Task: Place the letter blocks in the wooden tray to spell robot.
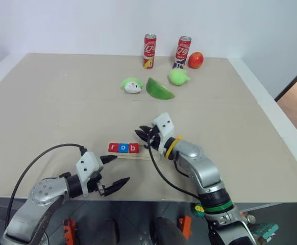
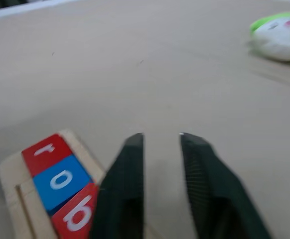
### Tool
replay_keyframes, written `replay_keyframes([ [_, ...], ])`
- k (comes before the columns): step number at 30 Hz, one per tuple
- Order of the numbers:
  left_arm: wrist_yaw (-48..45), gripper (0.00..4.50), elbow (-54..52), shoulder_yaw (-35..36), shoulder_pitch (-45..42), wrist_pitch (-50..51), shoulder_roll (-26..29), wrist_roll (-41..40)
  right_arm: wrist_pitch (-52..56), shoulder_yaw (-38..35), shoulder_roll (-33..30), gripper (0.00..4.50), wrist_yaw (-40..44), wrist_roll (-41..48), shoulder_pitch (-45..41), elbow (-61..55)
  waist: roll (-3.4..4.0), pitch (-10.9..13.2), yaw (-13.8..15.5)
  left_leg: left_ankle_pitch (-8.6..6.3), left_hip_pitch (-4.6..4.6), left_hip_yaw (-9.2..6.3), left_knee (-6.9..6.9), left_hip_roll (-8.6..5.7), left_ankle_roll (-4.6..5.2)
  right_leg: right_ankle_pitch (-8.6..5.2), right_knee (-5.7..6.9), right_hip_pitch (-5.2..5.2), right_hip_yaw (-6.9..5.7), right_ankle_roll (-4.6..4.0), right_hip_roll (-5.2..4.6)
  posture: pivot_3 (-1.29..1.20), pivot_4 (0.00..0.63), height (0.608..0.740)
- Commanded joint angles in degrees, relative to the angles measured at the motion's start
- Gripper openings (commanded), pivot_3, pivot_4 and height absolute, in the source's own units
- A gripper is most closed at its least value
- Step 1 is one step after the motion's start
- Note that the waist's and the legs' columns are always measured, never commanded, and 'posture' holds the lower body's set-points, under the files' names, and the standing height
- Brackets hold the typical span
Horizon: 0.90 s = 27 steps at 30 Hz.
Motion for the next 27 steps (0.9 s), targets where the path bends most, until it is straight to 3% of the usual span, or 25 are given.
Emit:
replay_keyframes([
  [1, 1.1, 4.50, -3.1, 1.6, -0.2, 1.1, 0.0, -2.0, -3.1, 1.2, 0.2, 0.03, -0.3, -1.0, 0.5, -0.2, 0.00, 0.0, 0.0, 0.00, 0.00, -0.01, 0.00, 0.00, 0.00, 0.00, 0.00, 0.00, -0.01, 0.00, 0.00, 0.00, 0.150, 0.740],
  [17, 3.4, 4.50, -2.5, 1.8, -1.3, 0.6, 0.0, -0.8, -4.5, 3.1, -1.1, 0.03, 2.5, -1.7, 3.5, -1.2, -0.01, 0.0, 0.0, 0.00, 0.02, -0.02, 0.01, 0.00, 0.00, 0.01, 0.00, 0.03, -0.02, -0.01, 0.01, 0.00, 0.150, 0.740],
  [22, 3.9, 4.50, -1.8, 2.8, -2.5, -0.2, -0.1, -0.4, -5.8, -2.6, -1.1, 0.03, -0.3, -0.2, 0.9, -2.6, -0.01, 0.0, 0.0, 0.00, 0.01, -0.02, 0.01, -0.01, 0.00, 0.01, 0.00, 0.02, -0.01, -0.01, 0.00, 0.00, 0.150, 0.740],
  [27, -1.3, 4.50, -1.8, 1.7, -2.3, -2.1, 3.6, 0.3, 1.3, -8.9, -6.6, 1.50, -1.0, 1.2, -3.3, -5.0, 0.00, 0.0, 0.0, 0.02, 0.00, 0.02, 0.07, -0.05, -0.03, 0.06, 0.00, 0.03, 0.03, 0.05, -0.03, 0.00, 0.150, 0.740],
])
